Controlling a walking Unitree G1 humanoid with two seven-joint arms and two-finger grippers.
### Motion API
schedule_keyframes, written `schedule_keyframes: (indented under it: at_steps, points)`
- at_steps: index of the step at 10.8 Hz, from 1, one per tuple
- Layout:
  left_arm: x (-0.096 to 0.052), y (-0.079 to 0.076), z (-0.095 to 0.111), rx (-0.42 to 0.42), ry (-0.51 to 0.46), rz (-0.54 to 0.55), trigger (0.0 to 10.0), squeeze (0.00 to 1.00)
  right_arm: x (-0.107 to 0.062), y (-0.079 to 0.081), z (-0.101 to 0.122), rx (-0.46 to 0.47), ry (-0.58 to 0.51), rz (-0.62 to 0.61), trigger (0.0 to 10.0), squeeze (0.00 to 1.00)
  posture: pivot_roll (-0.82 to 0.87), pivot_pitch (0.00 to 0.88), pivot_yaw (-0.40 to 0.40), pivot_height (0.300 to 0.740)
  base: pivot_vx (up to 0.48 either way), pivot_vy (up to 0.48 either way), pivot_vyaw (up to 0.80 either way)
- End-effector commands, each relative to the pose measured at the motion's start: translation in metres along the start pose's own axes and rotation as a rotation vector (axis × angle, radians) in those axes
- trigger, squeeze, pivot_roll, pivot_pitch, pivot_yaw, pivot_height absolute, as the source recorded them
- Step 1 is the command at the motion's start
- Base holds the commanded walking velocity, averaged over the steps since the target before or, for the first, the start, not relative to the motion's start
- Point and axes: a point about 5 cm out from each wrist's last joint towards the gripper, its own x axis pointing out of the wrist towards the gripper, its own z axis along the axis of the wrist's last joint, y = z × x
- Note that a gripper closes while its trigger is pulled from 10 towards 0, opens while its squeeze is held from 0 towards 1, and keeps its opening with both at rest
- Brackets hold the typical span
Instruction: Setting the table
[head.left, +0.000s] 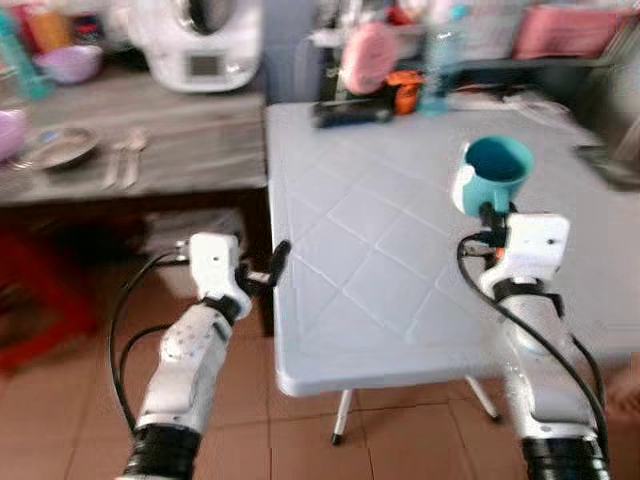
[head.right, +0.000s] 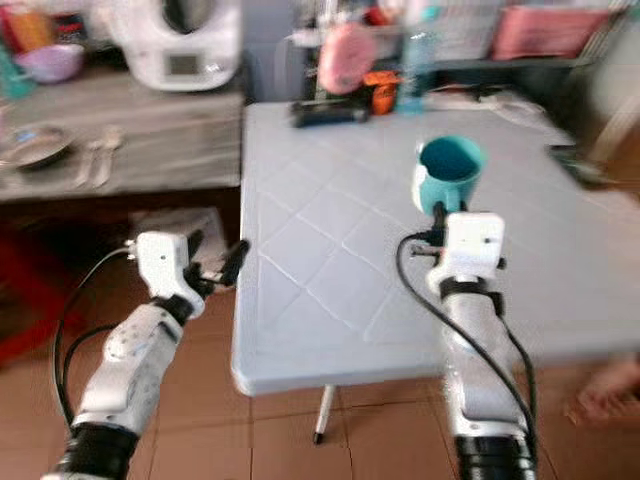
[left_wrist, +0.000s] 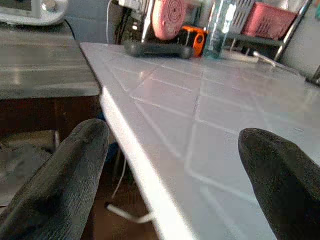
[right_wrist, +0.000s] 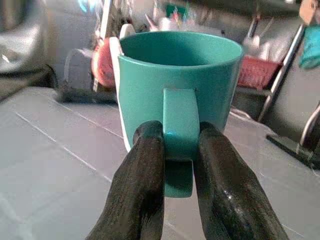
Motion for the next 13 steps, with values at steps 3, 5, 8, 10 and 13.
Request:
schedule_keyframes:
  at_steps: [3, 5, 8, 10, 13]
  points:
    - [0.0084, -0.0011, 0.0065, 0.010, -0.029, -0.016, 10.0, 0.00, 0.0011, -0.0009, 0.0074, -0.011, -0.014, 0.002, 10.0, 0.00, 0.05, 0.000, 0.015, 0.740, 0.000, 0.400, -0.63]
    - [0.0092, -0.0012, 0.0058, 0.011, -0.031, -0.014, 10.0, 0.00, 0.0015, -0.0023, 0.0107, -0.018, -0.026, -0.004, 10.0, 0.00, 0.05, 0.000, 0.013, 0.740, 0.000, 0.401, 0.00]
    - [0.0103, -0.0017, 0.0056, 0.013, -0.035, -0.011, 10.0, 0.00, -0.0004, -0.0014, 0.0111, -0.033, -0.034, 0.002, 10.0, 0.00, 0.05, 0.000, 0.013, 0.740, 0.000, 0.402, 0.00]
    - [0.0108, -0.0003, 0.0056, 0.018, -0.035, -0.009, 10.0, 0.00, -0.0005, -0.0006, 0.0123, -0.033, -0.040, 0.001, 10.0, 0.00, 0.05, 0.000, 0.016, 0.740, 0.000, 0.401, 0.69]
    - [0.0114, -0.0008, 0.0054, 0.022, -0.034, -0.009, 10.0, 0.00, -0.0013, -0.0014, 0.0126, -0.032, -0.042, -0.006, 10.0, 0.00, 0.04, 0.000, 0.017, 0.740, 0.000, 0.399, 0.71]
